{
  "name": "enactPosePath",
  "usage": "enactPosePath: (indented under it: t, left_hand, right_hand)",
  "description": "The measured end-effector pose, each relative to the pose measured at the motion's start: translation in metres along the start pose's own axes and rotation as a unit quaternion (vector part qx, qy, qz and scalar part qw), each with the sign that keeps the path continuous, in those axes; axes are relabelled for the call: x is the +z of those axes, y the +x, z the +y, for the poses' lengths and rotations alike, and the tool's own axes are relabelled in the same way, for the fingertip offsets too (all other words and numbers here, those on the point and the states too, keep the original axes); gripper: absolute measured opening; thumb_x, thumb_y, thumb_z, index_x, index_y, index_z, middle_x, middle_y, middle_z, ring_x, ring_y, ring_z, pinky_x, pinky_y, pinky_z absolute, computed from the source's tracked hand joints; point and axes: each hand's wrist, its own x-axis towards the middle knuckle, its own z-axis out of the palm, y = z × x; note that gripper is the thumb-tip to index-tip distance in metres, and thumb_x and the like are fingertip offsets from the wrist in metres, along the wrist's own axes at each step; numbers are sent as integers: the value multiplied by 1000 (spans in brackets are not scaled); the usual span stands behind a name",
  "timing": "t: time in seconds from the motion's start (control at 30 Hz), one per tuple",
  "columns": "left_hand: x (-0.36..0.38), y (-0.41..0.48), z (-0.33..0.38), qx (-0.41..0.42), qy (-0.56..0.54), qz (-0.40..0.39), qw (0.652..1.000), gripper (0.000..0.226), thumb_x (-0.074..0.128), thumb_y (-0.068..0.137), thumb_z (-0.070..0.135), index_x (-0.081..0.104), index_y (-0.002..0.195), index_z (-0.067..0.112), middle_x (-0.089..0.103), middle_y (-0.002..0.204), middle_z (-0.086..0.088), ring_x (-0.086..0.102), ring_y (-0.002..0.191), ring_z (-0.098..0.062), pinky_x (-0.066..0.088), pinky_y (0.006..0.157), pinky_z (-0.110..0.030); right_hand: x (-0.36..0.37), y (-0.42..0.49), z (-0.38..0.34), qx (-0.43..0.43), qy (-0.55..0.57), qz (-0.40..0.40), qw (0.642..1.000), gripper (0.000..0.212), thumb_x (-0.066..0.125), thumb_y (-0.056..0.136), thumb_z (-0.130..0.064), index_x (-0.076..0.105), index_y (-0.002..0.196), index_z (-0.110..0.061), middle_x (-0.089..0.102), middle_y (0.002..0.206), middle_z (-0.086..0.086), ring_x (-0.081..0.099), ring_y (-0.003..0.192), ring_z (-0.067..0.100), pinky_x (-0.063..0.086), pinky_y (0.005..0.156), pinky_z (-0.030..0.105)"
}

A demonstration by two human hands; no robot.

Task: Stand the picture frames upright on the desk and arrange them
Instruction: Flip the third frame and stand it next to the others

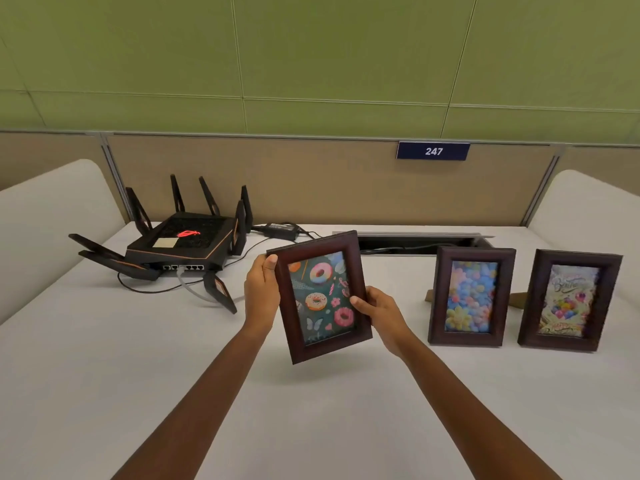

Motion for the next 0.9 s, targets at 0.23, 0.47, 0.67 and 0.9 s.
enactPosePath:
  t: [0.23, 0.47, 0.67, 0.9]
  left_hand:
    - [28, -8, -13, -87, -85, -78, 990, 35, 20, 98, 37, 51, 102, 21, 62, 95, -1, 59, 87, -17, 48, 83, -35]
    - [51, -16, -35, -165, -64, -117, 977, 63, 10, 96, 45, 54, 119, 7, 62, 116, -18, 59, 99, -30, 47, 90, -44]
    - [70, -20, -44, -248, -86, -184, 947, 60, 4, 91, 54, 51, 111, 24, 59, 111, -5, 58, 96, -24, 46, 89, -43]
    - [96, -9, -47, -258, -137, -158, 943, 66, 3, 91, 55, 52, 120, 23, 58, 126, -12, 58, 99, -24, 43, 99, -44]
  right_hand:
    - [-22, 3, 10, 1, 42, 54, 998, 9, 49, 91, -16, 57, 88, -19, 67, 94, 3, 66, 84, 16, 59, 64, 22]
    - [-42, 10, 15, 8, 30, 59, 998, 9, 48, 91, -17, 56, 88, -20, 66, 94, 1, 66, 86, 15, 58, 67, 23]
    - [-58, 17, 18, 13, 51, 56, 997, 8, 50, 90, -15, 57, 89, -19, 66, 94, 2, 65, 86, 13, 58, 67, 23]
    - [-71, 22, 25, 30, 69, 54, 996, 11, 49, 90, -14, 57, 92, -21, 66, 97, 1, 64, 89, 13, 58, 69, 23]
